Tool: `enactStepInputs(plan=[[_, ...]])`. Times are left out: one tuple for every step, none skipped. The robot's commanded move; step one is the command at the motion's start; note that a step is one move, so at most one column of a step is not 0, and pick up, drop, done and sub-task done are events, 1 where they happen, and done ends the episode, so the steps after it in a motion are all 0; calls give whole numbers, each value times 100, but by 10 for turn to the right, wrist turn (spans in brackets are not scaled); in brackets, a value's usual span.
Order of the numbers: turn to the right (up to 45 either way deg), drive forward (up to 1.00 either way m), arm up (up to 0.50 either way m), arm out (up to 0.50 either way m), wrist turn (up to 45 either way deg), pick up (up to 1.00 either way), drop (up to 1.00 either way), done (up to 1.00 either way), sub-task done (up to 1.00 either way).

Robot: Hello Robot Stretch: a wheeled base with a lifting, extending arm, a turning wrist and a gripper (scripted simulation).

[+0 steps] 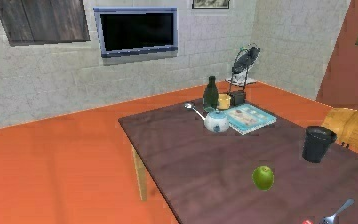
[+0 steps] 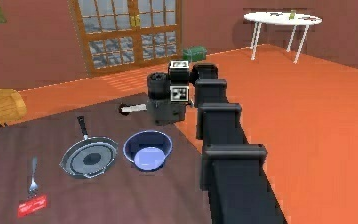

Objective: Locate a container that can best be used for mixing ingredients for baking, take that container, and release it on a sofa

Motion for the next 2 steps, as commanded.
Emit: enactStepInputs(plan=[[0, 0, -24, 0, 0, 0, 0, 0, 0], [0, 0, 0, 0, 0, 100, 0, 0, 0]])
